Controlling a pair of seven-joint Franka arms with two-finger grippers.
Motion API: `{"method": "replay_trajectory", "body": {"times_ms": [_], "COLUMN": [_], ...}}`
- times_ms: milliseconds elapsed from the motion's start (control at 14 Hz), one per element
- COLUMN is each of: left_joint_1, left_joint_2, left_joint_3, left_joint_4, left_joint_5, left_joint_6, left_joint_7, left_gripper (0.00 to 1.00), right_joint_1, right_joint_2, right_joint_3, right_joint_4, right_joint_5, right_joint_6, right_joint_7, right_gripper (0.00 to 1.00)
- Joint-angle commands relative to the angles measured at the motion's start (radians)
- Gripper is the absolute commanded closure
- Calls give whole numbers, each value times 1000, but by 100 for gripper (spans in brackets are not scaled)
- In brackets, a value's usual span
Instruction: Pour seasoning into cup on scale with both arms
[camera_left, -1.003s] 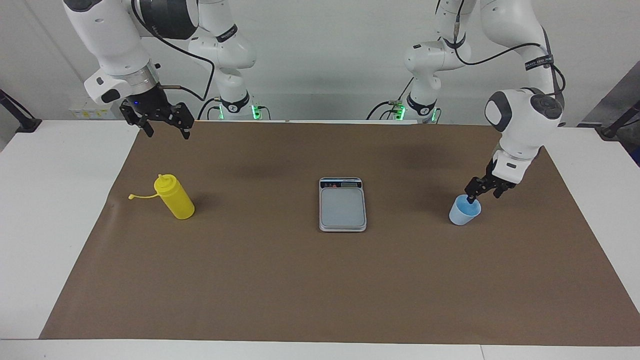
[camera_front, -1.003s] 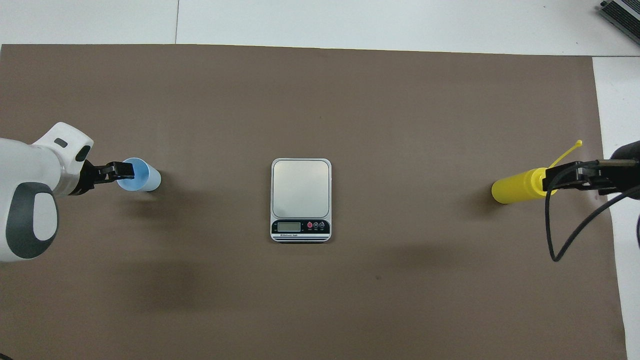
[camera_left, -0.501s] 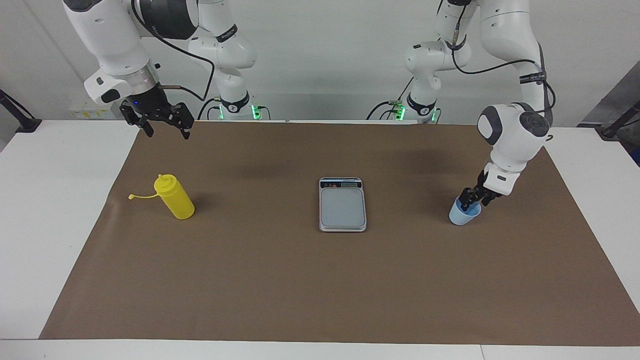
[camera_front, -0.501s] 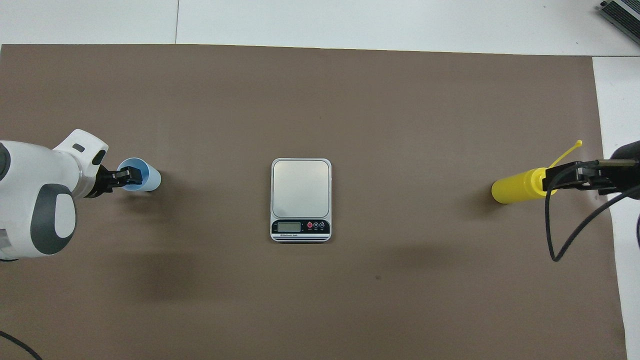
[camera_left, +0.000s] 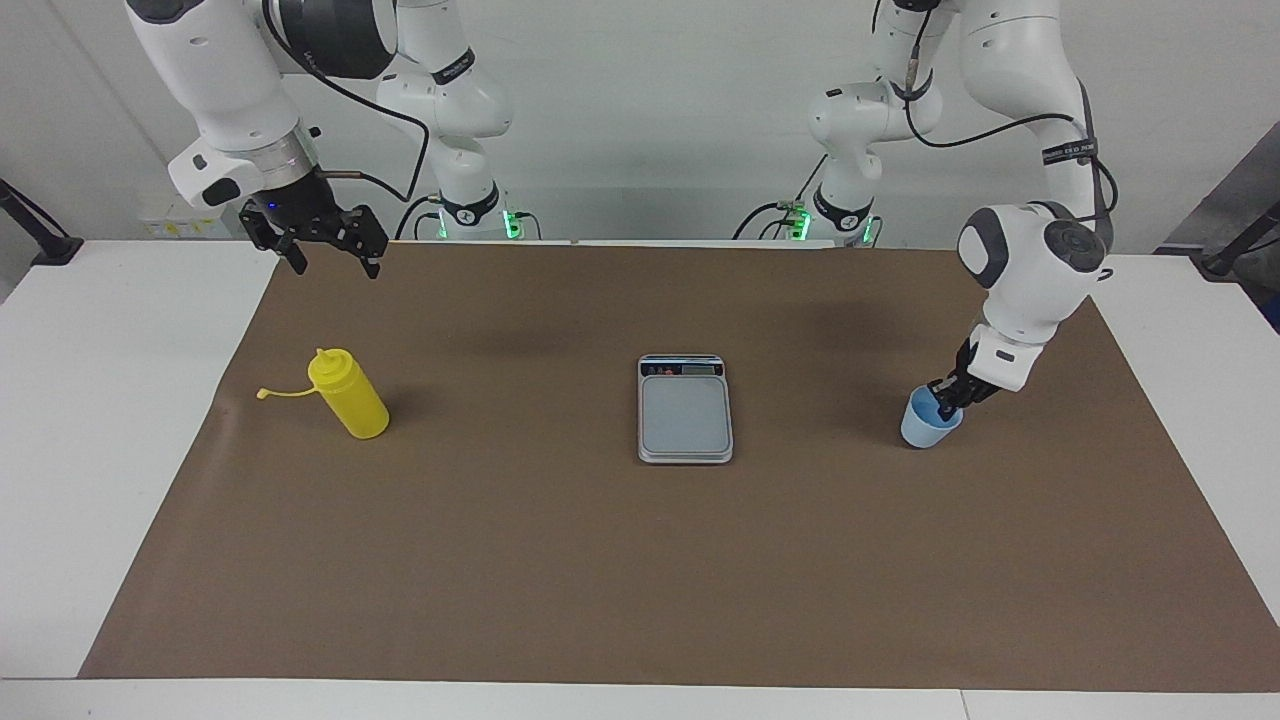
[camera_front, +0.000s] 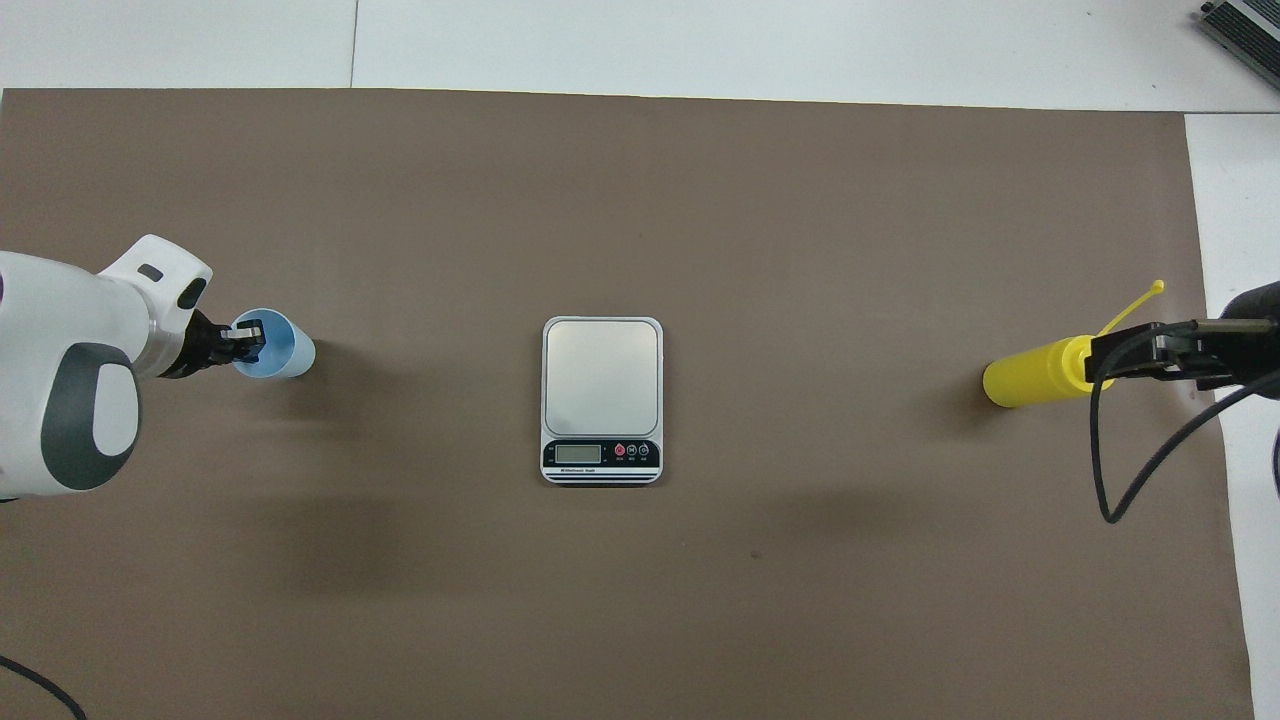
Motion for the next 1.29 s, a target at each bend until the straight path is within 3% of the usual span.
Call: {"method": "replay_trajectory", "body": {"times_ms": [0,287,501,931,1218], "left_joint_1": [-16,-120,-211,-475,-582], "left_joint_2": [9,6,0,18,99], "left_joint_3": [0,0,-1,-3,0], "left_joint_4": [103,265,301,286,278], "left_joint_5": [-4,-4,-4,-4,8], "left_joint_6": [-94,-282,-335,-213,-110], "left_joint_7": [-4,-23,-76,-346,-463], "left_gripper": [100,100,100,100,100], "right_joint_1": [-13,-13,-13,-13,-13], "right_joint_2": [-8,-10,-10,-10,-8], "right_joint_3": [5,6,6,6,5], "right_joint_4": [-8,-8,-8,-8,-8], "right_joint_5": [-1,-3,-1,-1,-1], "right_joint_6": [-10,-10,-10,-10,-10], "right_joint_7": [-17,-17,-17,-17,-17], "right_gripper": [0,0,0,0,0]}}
